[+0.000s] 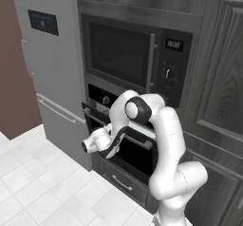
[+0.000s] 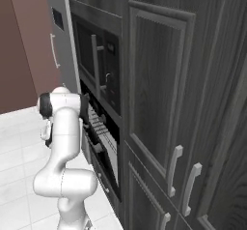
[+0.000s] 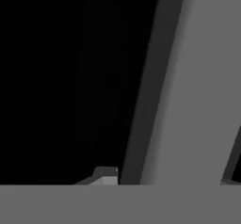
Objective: Take the baked cake out of the oven and place it on the plate for cooling. Then close the oven door.
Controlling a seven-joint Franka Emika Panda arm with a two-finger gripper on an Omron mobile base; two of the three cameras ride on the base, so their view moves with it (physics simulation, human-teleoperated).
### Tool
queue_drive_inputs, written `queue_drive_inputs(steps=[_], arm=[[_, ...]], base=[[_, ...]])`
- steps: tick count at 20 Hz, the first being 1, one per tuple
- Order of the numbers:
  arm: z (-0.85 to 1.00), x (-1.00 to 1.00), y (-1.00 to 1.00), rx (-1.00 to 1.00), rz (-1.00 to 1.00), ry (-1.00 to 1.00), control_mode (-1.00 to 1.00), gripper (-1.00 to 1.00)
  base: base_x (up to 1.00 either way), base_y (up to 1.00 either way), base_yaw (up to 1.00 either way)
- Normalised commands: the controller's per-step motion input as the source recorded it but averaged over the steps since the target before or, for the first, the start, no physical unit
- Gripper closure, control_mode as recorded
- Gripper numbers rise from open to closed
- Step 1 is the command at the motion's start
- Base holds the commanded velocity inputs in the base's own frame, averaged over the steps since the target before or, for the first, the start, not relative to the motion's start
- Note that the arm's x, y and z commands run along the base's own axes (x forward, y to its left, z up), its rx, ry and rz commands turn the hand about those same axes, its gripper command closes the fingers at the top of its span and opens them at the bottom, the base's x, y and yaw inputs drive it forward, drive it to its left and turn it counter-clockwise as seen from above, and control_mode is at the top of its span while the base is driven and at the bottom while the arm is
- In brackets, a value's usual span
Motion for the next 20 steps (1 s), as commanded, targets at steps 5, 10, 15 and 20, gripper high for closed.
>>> queue_drive_inputs(steps=[5, 10, 15, 20], arm=[[-0.77, -0.18, 1.0, 0.03, 0.11, 0.24, -1.0, 1.0], [-0.73, -0.11, 0.95, 0.13, 0.11, 0.36, -1.0, 1.0], [-0.68, -0.13, 0.6, 0.14, 0.13, 0.27, -1.0, -1.0], [-0.05, -0.37, -0.04, 0.11, 0.07, 0.03, -1.0, -1.0]], base=[[0.0, 0.0, 0.0], [0.0, 0.0, 0.0], [0.0, 0.0, 0.0], [0.0, 0.0, 0.0]])
